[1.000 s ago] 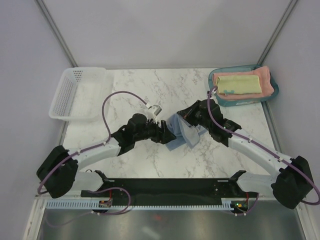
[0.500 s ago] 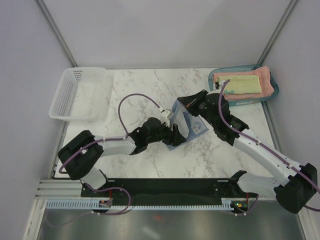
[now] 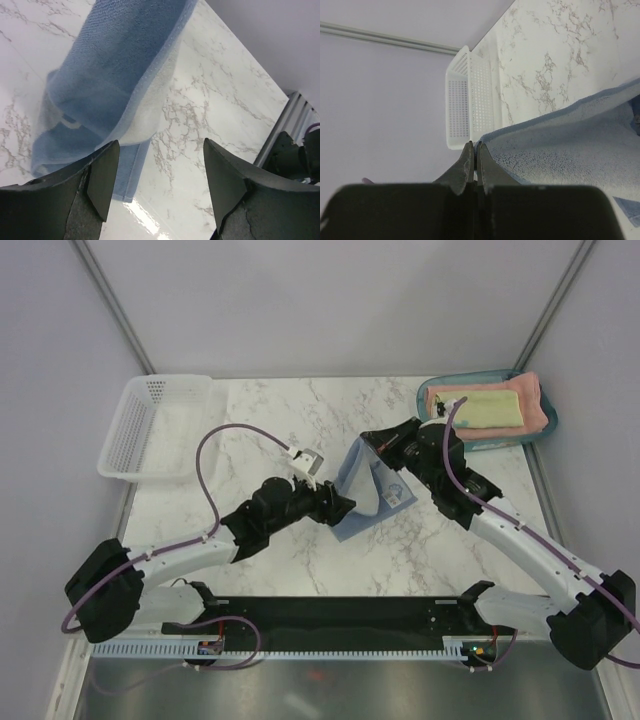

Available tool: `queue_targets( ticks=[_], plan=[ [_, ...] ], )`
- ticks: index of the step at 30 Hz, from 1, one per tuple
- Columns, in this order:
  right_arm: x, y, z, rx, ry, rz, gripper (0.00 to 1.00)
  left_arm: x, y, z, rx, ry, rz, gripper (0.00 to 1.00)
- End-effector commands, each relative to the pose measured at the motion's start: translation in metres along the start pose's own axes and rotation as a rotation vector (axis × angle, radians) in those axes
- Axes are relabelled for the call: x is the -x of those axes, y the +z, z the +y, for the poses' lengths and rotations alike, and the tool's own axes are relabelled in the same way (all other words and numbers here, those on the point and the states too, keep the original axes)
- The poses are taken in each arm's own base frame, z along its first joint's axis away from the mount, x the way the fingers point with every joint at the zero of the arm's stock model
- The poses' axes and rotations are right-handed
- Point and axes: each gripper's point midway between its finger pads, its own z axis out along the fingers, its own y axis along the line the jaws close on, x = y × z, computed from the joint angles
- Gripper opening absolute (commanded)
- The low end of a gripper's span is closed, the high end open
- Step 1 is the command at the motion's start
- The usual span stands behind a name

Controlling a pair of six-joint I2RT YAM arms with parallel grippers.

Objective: Fold and stack the towels
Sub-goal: Flatten out the crumpled towel

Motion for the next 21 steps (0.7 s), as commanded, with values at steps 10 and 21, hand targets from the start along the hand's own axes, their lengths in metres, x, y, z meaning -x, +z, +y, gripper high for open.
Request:
queue_targets(
  ticks=[10, 21],
  plan=[
    [0.009, -0.018, 0.031, 0.095, 0.029, 0.002, 0.0, -0.024, 0.026, 0.031, 0.097, 0.204, 0.117, 0.79],
    [0.011, -0.027, 0.029, 0.1, 0.043, 0.0, 0.0, -0.006, 0.017, 0.007, -0.124, 0.281, 0.166, 0.84]
  ],
)
